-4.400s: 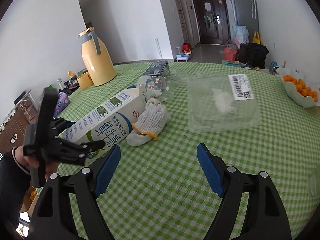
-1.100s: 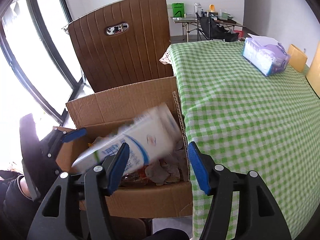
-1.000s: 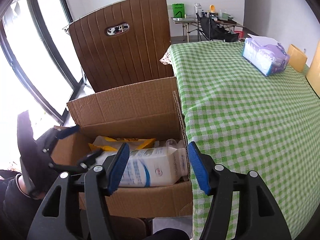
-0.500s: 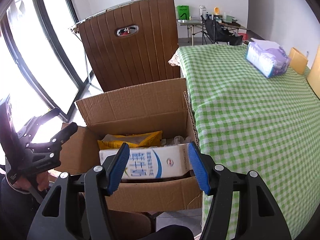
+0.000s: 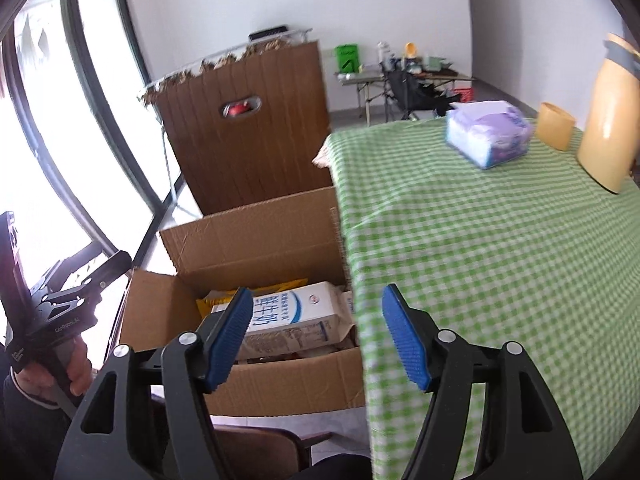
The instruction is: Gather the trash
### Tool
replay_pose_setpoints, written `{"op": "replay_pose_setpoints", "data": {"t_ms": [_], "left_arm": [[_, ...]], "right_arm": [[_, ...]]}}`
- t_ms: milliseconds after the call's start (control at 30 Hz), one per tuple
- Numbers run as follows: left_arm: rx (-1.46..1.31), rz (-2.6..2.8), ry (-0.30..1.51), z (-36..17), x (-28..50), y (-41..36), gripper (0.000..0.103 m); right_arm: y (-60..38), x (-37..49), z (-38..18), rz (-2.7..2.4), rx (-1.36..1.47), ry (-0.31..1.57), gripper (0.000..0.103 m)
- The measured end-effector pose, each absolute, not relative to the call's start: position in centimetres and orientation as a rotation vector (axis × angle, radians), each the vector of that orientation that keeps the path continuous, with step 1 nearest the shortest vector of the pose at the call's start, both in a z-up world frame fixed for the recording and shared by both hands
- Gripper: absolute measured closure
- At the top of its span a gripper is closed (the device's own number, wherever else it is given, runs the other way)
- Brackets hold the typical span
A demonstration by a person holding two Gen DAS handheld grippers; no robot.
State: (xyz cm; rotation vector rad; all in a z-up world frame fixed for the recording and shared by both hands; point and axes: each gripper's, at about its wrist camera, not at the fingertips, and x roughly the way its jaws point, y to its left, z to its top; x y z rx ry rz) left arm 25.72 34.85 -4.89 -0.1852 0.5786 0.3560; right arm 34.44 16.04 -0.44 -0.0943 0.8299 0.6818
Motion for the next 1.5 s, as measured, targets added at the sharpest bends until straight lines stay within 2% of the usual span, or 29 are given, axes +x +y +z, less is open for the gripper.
{"op": "replay_pose_setpoints", "data": {"t_ms": [167, 400, 600, 667, 700, 967, 1300, 1500], "left_arm": [[-0.176, 0.300, 0.547, -3.5, 26.8, 31.2, 0.008], [-0.190, 0.114, 0.551, -3.5, 30.3, 22.3, 0.008], [-0.143, -0.109, 0.594, -3.7, 33.7, 11.7, 0.008], [-0.116, -0.183, 0.594, -3.3, 34.3, 7.6, 0.008], [-0.103, -0.215, 0.589, -3.1, 34.5, 5.9, 0.008], [-0.071, -0.472, 0.636, -3.2, 35.6, -9.3, 0.008], [-0.018, -0.775, 0.738, -4.4, 38.0, -26.8, 0.008], [0.003, -0.900, 0.863, -7.2, 42.0, -36.4, 0.008]], "right_arm": [[10.5, 33.9, 0.2, 0.590, -0.061, 0.787, 0.038], [-3.6, 32.2, 0.2, 0.326, 0.072, 0.742, 0.038], [-15.5, 28.6, 0.7, 0.061, 0.132, 0.680, 0.038], [-19.1, 27.2, 1.2, -0.018, 0.158, 0.650, 0.030], [-21.2, 26.2, 1.4, -0.060, 0.172, 0.629, 0.029], [-33.4, 22.3, 1.6, -0.284, 0.225, 0.593, 0.029], [-42.7, 22.5, 0.0, -0.346, 0.357, 0.608, 0.029], [-46.9, 22.5, -1.7, -0.319, 0.500, 0.592, 0.029]]}}
